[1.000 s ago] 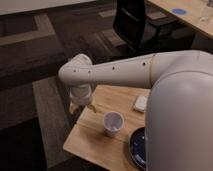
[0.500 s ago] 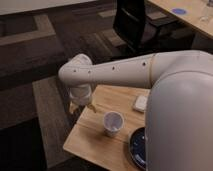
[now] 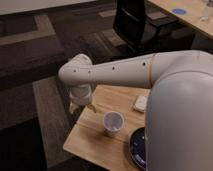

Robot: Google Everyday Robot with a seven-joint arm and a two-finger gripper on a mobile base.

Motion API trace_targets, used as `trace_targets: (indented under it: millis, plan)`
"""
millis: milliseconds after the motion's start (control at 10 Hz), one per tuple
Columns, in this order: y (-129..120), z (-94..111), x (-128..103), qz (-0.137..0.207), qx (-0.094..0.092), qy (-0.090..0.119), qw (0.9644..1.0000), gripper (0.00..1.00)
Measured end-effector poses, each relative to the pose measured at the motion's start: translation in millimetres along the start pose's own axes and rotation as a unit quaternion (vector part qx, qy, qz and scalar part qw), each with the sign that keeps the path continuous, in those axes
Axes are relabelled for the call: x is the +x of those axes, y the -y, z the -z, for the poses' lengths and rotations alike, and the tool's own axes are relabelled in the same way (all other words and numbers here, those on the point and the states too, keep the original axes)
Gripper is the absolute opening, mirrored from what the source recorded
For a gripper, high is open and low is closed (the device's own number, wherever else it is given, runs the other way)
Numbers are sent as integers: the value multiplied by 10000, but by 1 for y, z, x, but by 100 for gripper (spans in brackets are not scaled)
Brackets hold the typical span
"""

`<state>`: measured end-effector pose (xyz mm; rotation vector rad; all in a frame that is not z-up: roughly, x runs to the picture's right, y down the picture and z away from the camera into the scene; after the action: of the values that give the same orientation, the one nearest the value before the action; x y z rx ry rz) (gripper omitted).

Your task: Place the eraser on the white sponge

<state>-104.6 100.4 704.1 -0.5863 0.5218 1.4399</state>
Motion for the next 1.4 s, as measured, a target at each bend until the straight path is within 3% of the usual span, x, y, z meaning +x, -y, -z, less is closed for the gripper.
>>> trace_targets:
  millis: [700,1000,1200,1400]
  plan:
    - [5,4,2,-72,-13,10,10000,65]
    - [77,43,10,-846,-81,392,9956,65]
    - [104,60,16,-1085,-47,487,9929,65]
    - [148,76,37,-1353,21,373,9901,65]
